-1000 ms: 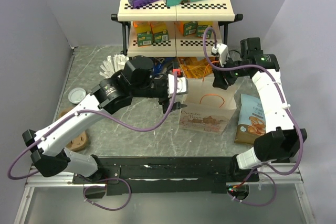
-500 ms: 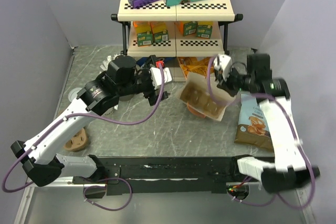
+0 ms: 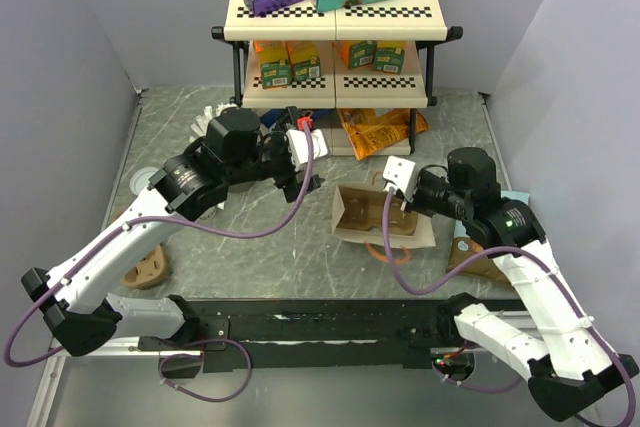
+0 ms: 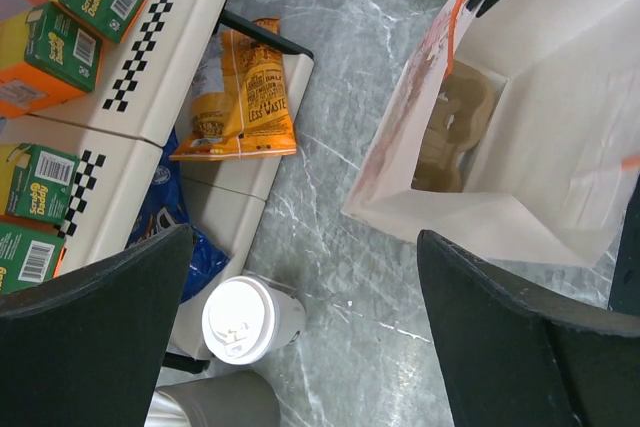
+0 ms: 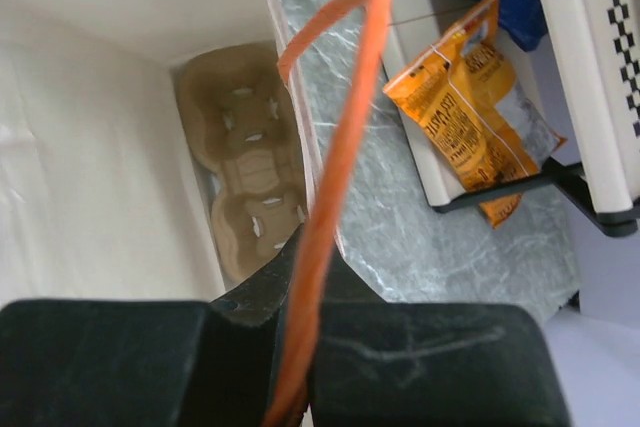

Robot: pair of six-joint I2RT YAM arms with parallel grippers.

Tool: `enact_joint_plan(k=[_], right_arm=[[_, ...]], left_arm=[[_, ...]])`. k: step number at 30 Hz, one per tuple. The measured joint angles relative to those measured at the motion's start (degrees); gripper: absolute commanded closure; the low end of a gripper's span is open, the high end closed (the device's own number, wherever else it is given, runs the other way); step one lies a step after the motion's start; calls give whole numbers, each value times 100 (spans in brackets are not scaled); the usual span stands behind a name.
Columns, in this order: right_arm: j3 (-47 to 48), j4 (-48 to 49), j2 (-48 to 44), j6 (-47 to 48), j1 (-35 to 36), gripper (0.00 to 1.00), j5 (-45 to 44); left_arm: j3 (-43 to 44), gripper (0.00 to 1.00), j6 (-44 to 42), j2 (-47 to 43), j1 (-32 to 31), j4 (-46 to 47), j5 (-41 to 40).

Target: Pack the takeout coffee

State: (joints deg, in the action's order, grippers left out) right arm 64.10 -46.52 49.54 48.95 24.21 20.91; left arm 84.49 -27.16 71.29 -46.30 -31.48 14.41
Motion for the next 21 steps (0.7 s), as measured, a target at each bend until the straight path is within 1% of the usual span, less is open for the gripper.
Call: enact_joint_plan(k=[4, 6, 11, 15, 18, 21], right_arm=[[103, -46, 37, -7, 20, 100, -92], [313, -188, 136, 0, 20, 100, -66], [887, -680, 496, 74, -72, 100, 280], [1443, -1355, 977, 151, -503, 100, 811], [2033, -1845, 1484, 212, -748, 100, 1078], [2271, -2022, 1867, 299, -905, 100, 1222]], left_arm=[[0, 1, 4, 0, 17, -7, 0], [0, 1, 7, 0, 42, -31, -17], [57, 1, 258, 15, 227, -254, -188], [304, 1, 614, 120, 479, -684, -317], [310, 1, 802, 114, 693, -929, -426], [188, 1, 903, 24, 986, -1104, -535]])
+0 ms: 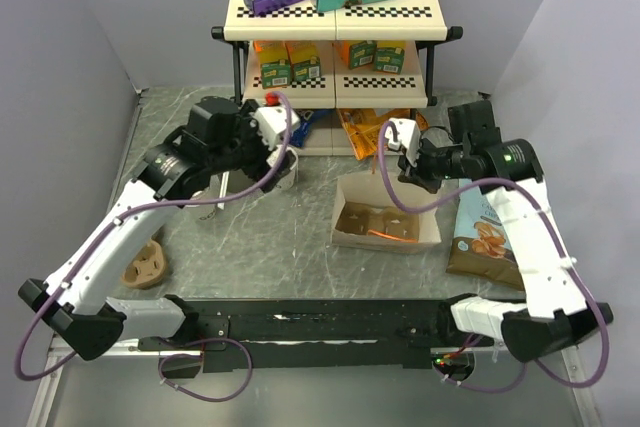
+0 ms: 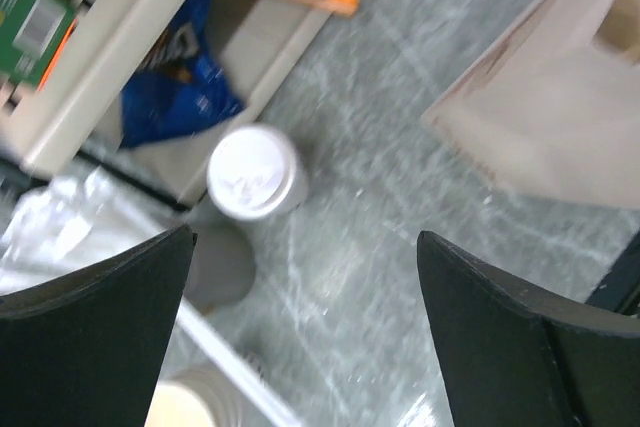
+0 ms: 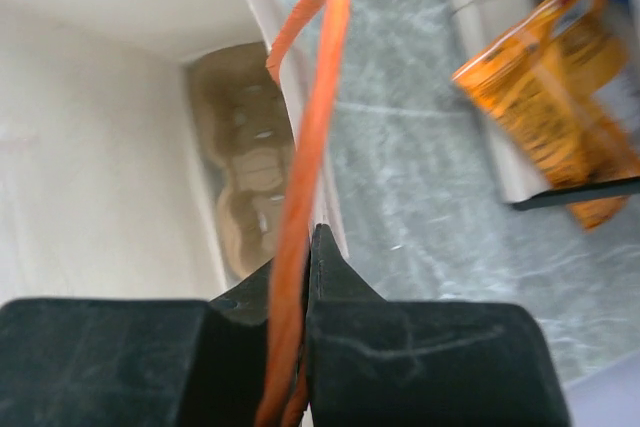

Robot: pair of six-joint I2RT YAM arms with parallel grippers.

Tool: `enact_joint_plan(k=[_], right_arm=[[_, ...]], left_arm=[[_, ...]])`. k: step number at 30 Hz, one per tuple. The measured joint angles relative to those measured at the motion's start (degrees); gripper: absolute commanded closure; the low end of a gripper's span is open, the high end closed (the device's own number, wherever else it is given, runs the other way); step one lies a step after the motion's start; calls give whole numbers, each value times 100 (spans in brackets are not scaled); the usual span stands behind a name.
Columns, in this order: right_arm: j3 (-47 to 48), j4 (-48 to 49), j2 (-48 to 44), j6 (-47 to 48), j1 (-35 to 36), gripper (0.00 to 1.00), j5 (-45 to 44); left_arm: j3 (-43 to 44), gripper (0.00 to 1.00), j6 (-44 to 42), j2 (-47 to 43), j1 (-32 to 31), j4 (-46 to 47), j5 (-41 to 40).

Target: Pack the takeout coffee

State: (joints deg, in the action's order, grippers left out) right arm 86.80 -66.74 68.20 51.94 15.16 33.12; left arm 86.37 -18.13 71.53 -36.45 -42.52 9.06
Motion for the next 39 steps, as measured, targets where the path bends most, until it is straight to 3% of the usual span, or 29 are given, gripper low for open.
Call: enact_joint_plan(k=[4, 7, 8, 11, 14, 20, 24, 30, 39], right_arm=[[-2, -190, 343, 61, -310, 95, 149], [20, -286, 634, 105, -485, 72, 247], [35, -313, 728, 118, -516, 57, 271], [61, -334, 901, 138, -549, 42, 319], [70, -328, 916, 125, -557, 34, 358], [225, -286, 835, -24, -557, 30, 409], [192, -243, 581, -168, -564, 30, 446], [13, -138, 98, -358, -568, 30, 476], [-96, -42, 72, -520, -568, 30, 485]], left_arm=[[-136, 1, -98, -136, 409, -234, 24], [-131, 1, -463, -17, 487, -352, 186], [-94, 1, -590, 68, 487, -407, 251], [192, 1, -1222, 627, 516, -645, 614], [616, 1, -1679, 1375, 601, -861, 796], [2081, 1, -2050, 3252, 848, -1445, 942], [2426, 1, -2286, 4002, 1032, -1703, 975], [2566, 1, -2535, 4264, 1152, -1818, 903], [2798, 1, -2752, 4500, 1154, -1838, 898]])
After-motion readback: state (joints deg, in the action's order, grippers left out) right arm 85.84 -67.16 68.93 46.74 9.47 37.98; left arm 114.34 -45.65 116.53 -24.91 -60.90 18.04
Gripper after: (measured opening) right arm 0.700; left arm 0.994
